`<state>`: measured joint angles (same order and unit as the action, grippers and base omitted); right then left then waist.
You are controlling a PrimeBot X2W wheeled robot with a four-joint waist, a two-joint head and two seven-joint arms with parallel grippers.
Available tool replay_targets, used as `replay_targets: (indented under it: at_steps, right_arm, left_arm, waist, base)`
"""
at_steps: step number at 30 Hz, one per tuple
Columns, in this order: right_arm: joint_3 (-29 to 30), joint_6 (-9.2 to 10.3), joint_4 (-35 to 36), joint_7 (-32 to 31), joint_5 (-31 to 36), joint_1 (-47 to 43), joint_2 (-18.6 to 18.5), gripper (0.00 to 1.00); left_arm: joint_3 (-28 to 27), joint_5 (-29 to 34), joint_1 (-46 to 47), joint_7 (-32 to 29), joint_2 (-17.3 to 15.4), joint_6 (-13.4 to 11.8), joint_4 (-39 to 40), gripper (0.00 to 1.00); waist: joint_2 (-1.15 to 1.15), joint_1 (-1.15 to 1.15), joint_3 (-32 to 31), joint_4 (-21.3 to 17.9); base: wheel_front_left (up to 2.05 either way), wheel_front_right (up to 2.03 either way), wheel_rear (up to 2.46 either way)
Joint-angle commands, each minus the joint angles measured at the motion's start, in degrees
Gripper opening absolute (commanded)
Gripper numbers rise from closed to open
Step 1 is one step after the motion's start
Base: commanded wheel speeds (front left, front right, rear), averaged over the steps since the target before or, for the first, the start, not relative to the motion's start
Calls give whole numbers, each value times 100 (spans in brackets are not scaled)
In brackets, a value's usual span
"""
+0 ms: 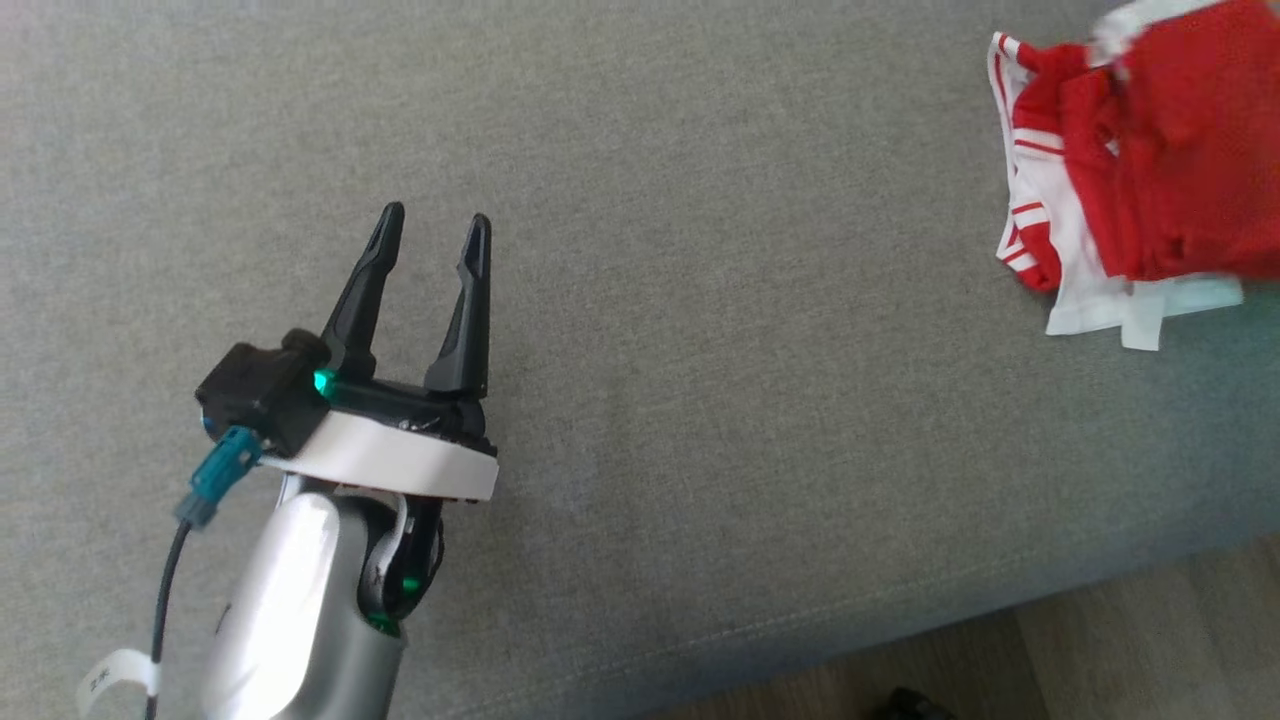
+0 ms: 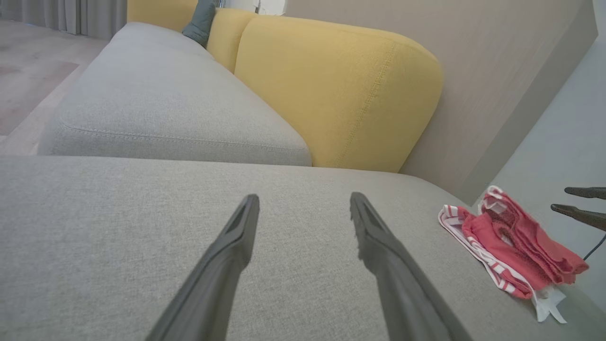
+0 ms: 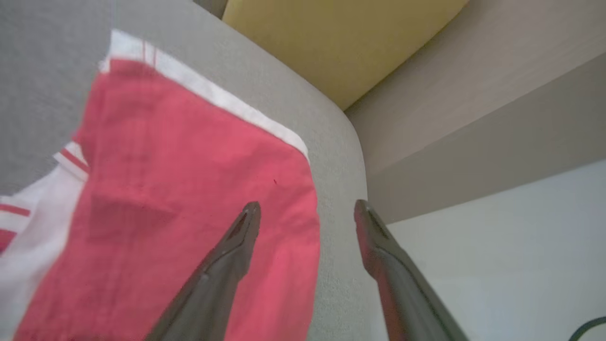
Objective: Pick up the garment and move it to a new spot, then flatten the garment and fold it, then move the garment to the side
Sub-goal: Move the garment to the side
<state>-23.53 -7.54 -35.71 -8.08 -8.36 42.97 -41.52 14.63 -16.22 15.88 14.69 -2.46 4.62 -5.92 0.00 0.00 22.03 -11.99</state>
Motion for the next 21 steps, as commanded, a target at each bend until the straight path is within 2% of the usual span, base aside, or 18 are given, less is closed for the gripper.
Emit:
replay_targets:
  at_steps: [1, 6, 11, 12, 14, 18, 20, 21]
  right_arm:
    - [94, 5, 230, 42, 70, -109, -61, 100]
    - [375, 5, 679, 236, 2, -116, 455, 100]
    - [666, 5, 1195, 579, -322, -358, 1229, 100]
    - [740, 5, 1405, 785, -435, -502, 1527, 100]
    - [798, 5, 1606, 983, -543, -694, 1858, 100]
    - [914, 5, 1937, 1391, -618, -1178, 2496, 100]
    - [1189, 5, 2021, 1619, -529, -1451, 2840, 100]
    - [1189, 5, 2021, 1619, -529, -1451, 2840, 100]
  left_arm:
    - [-159, -27, 164, 31, -42, 26, 147, 100]
    - [-189, -93, 89, 31, -42, -19, 191, 100]
    - [-253, -180, -41, 31, -42, -95, 263, 100]
    - [-281, -211, -109, 31, -42, -129, 312, 100]
    - [-315, -233, -182, 31, -42, -157, 365, 100]
    - [-407, -302, -356, 31, -42, -255, 513, 100]
    - [-431, -328, -451, 31, -42, -294, 568, 100]
    - [-431, -328, -451, 31, -42, -294, 568, 100]
  waist:
    - [0, 0, -95, 7]
    - [0, 0, -348, 67]
    - [0, 0, -690, 219]
    - [0, 0, -827, 295]
    - [0, 0, -977, 382]
    - [0, 0, -1252, 546]
    - [0, 0, -1382, 631]
    - [0, 0, -1382, 631]
  base:
    - [0, 0, 0]
    - [0, 0, 0]
    - [0, 0, 0]
    - [0, 0, 0]
    - [0, 0, 0]
    - [0, 0, 0]
    - [0, 0, 0]
    - [0, 0, 0]
